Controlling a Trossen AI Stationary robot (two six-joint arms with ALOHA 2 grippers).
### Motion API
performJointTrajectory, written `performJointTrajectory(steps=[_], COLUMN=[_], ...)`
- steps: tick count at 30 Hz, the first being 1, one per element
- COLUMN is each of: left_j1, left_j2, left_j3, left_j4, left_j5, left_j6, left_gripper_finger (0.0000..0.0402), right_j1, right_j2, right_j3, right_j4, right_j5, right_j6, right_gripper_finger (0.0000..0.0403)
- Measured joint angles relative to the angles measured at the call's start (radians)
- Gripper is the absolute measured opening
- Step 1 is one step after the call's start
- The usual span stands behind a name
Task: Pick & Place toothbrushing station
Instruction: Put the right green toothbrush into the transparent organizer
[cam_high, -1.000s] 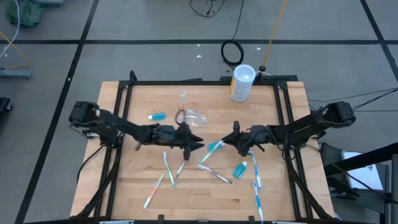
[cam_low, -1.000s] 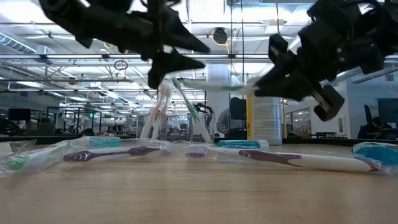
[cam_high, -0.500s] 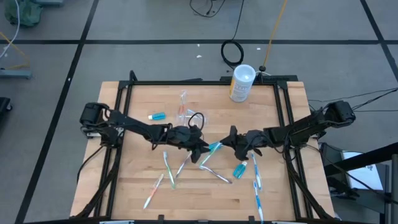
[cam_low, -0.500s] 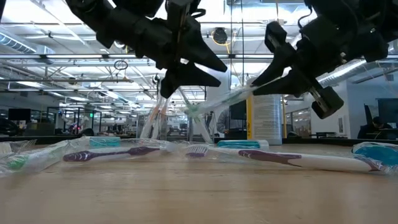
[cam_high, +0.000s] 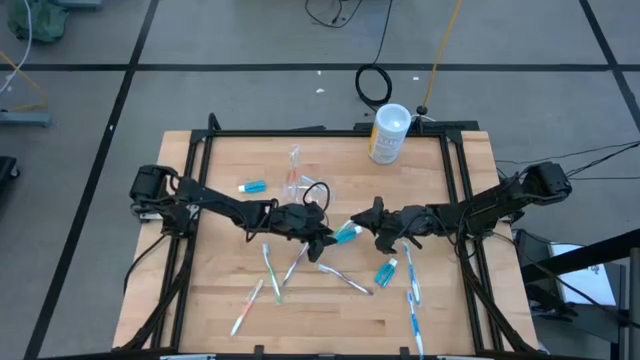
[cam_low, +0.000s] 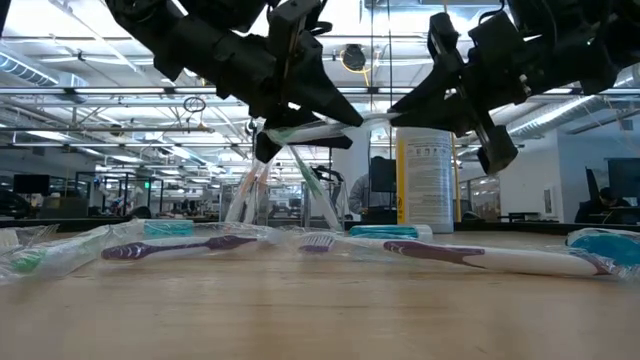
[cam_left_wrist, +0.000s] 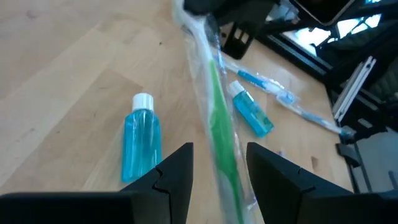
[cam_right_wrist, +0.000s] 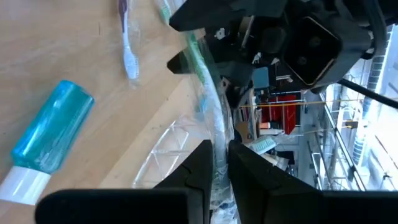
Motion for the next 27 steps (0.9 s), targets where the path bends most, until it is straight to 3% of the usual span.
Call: performJointTrajectory(steps=[4,15,21,27], left_j1=[0.000,0.019,0.023,0.037], left_j2=[0.000,0.000,0.000,0.000], left_j3=[0.000,0.000,0.000,0.000], left_j4=[-0.014,-0.023,-0.023,-0.019], left_j5=[0.000,-0.008,-0.012,-0.043], left_j6=[0.009,-0.003,-0.006,0.001], left_gripper_finger=[0.0135,0.0017,0.0020,0.0012], right_j1=[0.000,-0.002,-0.002,-0.002], right_j2=[0.000,0.000,0.000,0.000], right_j3=[0.000,0.000,-0.001,-0.002], right_j4=[-0.008,-0.031,-0.048,-0.050], right_j5=[0.000,0.026,0.027,0.037], right_j6=[-0.047,-0.096,-0.064,0.067], right_gripper_finger=[0.0038,0.0052,0.0080,0.0106])
